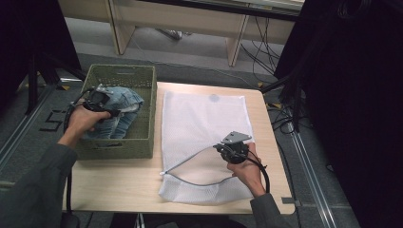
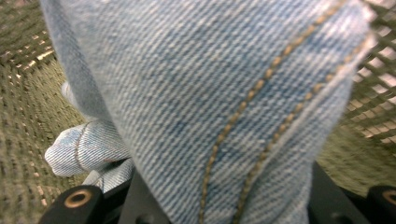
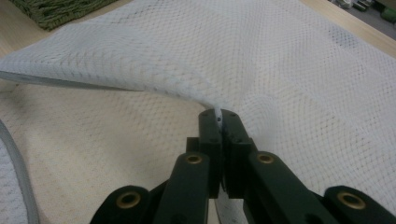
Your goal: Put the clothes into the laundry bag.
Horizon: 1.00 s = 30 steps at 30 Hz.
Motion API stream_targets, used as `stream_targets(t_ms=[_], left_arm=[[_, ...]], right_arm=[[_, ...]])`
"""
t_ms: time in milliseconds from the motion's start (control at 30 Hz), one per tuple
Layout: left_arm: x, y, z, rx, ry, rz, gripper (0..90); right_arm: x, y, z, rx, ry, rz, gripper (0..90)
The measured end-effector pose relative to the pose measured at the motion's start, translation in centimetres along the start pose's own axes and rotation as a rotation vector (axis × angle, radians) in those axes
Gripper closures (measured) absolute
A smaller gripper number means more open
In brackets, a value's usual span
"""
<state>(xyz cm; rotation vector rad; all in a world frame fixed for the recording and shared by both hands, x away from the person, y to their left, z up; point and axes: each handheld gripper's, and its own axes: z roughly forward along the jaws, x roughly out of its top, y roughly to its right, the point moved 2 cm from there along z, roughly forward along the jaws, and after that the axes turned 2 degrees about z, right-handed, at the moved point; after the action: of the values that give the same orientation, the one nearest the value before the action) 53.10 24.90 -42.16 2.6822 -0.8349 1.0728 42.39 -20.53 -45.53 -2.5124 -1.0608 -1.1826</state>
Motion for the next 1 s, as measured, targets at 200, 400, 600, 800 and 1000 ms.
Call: stream_targets(t_ms=[200, 400, 600, 800, 1000], left_arm=[[0.5, -0.5, -1.7, -0.031, 0.044, -0.047, 66.7], [0.8, -0.8, -3.5, -0.073, 0.114, -0.091, 66.7], [1.5, -0.6, -5.3, -0.133, 0.198, -0.153, 66.6], [2.3, -0.4, -7.2, -0.18, 0.284, -0.191, 66.7], [3.2, 0.5, -9.7, -0.23, 0.361, -0.192, 66.8]], right_arm=[[0.0, 0.0, 0.0, 0.0, 0.0, -0.002, 89.5], [0.0, 0.2, -0.1, 0.0, 0.004, 0.002, 89.5], [0.1, 0.2, 0.0, -0.006, 0.011, 0.002, 89.5], [0.1, 0.3, 0.0, -0.005, 0.01, -0.002, 89.5], [0.1, 0.3, -0.1, -0.006, 0.01, -0.002, 89.5]])
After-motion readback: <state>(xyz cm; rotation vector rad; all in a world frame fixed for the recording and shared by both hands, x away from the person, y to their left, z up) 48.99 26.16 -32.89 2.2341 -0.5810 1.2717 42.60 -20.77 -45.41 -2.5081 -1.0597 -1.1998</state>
